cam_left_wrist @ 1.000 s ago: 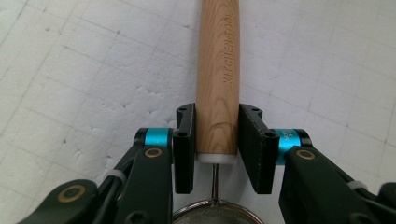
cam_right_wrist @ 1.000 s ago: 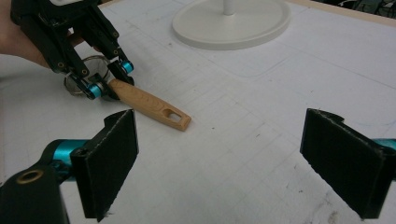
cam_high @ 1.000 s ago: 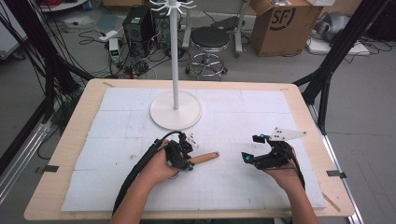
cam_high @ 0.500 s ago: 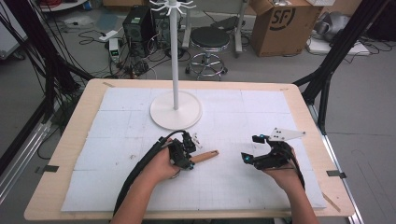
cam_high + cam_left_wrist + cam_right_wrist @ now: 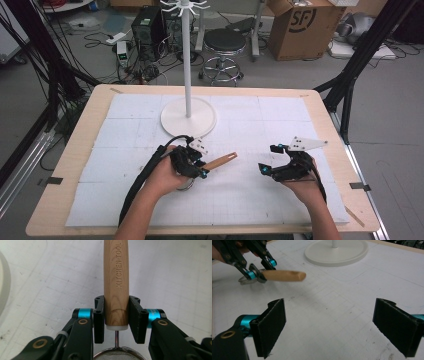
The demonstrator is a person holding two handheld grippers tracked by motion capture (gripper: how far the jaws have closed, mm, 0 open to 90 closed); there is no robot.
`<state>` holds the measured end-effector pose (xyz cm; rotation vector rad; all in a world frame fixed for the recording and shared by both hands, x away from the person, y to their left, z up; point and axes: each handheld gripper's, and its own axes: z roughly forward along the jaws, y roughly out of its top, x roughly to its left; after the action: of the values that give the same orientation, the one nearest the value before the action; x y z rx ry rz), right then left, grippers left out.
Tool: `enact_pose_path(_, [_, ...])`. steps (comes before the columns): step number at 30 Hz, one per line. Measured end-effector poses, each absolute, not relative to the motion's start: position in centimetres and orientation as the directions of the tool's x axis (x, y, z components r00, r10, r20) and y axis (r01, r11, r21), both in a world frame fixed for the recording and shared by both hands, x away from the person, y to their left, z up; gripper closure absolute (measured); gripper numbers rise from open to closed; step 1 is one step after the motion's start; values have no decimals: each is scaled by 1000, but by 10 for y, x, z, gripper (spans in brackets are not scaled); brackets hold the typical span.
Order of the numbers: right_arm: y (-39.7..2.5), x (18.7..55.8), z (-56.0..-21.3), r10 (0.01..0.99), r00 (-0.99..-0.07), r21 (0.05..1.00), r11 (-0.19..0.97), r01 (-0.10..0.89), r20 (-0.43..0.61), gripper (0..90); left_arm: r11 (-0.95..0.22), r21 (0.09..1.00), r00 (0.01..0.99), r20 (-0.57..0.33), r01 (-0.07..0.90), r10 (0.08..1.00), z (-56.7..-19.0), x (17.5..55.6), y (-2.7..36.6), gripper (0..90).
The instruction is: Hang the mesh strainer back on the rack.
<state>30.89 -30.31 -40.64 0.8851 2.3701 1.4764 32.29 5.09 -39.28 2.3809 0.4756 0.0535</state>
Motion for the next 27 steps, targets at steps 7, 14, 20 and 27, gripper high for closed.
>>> enact_pose_path(7, [-302, 309, -407, 588, -799, 871, 320, 374, 127, 107, -601, 732, 928, -114, 321, 356, -372, 322, 69, 689])
enact_pose_path(14, [-303, 309, -407, 588, -800, 871, 321, 371, 125, 107, -511, 798, 920, -131, 319, 370, -349, 325, 89, 689])
enact_pose_path(20, [-303, 309, -406, 589, -799, 874, 318, 368, 122, 107, -431, 848, 918, -145, 308, 369, -330, 329, 107, 689])
enact_pose_path(27, [-303, 310, -407, 586, -802, 874, 323, 364, 117, 107, -366, 891, 924, -129, 267, 361, -303, 334, 129, 689])
